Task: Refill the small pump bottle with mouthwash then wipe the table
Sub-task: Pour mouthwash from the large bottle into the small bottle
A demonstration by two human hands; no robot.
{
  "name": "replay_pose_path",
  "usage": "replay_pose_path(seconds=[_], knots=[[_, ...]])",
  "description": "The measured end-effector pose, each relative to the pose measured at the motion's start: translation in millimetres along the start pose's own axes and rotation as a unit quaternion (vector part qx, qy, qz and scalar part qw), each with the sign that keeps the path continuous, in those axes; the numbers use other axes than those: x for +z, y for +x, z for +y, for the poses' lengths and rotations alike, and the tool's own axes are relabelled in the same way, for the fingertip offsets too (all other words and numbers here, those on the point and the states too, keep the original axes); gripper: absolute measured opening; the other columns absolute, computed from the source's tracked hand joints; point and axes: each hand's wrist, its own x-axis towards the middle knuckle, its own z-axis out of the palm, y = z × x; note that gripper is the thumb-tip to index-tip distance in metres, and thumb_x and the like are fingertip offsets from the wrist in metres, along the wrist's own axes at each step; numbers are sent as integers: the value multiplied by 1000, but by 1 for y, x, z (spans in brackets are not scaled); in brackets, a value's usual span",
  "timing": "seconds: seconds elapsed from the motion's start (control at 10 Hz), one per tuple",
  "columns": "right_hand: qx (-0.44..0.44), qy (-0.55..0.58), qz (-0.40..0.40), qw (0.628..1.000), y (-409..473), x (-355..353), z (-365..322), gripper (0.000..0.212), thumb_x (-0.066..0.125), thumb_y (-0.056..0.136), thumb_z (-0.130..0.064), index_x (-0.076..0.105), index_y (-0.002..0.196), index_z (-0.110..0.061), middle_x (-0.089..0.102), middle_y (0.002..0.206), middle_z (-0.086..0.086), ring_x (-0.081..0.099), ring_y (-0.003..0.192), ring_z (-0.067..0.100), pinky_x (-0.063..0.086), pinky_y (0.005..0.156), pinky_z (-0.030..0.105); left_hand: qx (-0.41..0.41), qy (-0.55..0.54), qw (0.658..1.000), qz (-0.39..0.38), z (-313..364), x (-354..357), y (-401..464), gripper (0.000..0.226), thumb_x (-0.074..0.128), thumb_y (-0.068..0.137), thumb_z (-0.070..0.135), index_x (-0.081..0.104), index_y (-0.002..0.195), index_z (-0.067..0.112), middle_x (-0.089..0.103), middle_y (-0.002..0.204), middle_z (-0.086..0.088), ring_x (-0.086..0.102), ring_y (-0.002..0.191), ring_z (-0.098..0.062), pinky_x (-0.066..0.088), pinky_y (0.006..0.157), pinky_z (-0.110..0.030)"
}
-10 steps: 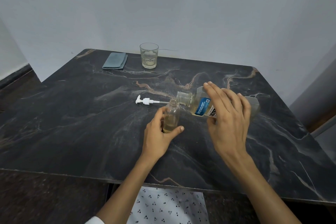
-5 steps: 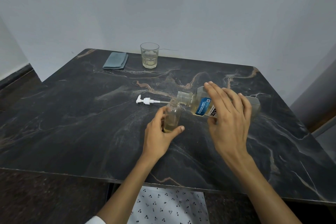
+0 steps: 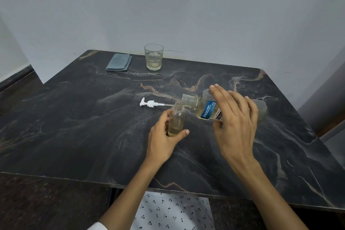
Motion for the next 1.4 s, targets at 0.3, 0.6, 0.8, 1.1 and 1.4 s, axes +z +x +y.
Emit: replay_pose_path(seconds=[0.3, 0.6, 0.8, 1.1, 1.4], knots=[[0, 2, 2, 1000, 0, 1, 0, 93, 74, 51, 20, 50, 135, -14, 57, 132, 2, 41, 117, 19, 22, 104, 37, -8, -3, 1000, -1, 1, 0, 0, 54, 82, 67, 35, 48, 105, 53, 67, 104, 11, 66, 96, -5, 55, 87, -41], [-1, 0, -1, 1000, 0, 1, 1, 94, 74, 52, 19, 49, 136, -14, 56, 133, 2, 40, 118, 19, 22, 104, 37, -6, -5, 1000, -1, 3, -1, 0, 57, 82, 67, 34, 48, 107, 55, 67, 106, 13, 65, 98, -6, 55, 89, -41], [-2, 2, 0, 1000, 0, 1, 1, 94, 75, 52, 19, 49, 136, -14, 56, 133, 1, 41, 116, 18, 22, 104, 37, -7, -7, 1000, 1, 2, 0, -1, 56, 82, 68, 34, 48, 108, 53, 67, 108, 11, 65, 100, -8, 55, 89, -41], [-1, 1, -1, 1000, 0, 0, 1, 92, 73, 54, 19, 50, 136, -15, 56, 134, 0, 42, 115, 18, 23, 104, 36, -6, -7, 1000, -3, 3, 0, -1, 57, 82, 68, 32, 47, 107, 54, 66, 106, 13, 65, 100, -5, 55, 89, -39], [-3, 4, 4, 1000, 0, 2, 1, 94, 75, 52, 19, 49, 135, -14, 57, 132, 2, 41, 115, 19, 23, 103, 36, -6, -4, 1000, -3, 4, 0, -1, 58, 82, 68, 31, 46, 108, 55, 65, 108, 16, 64, 102, -6, 54, 90, -39]])
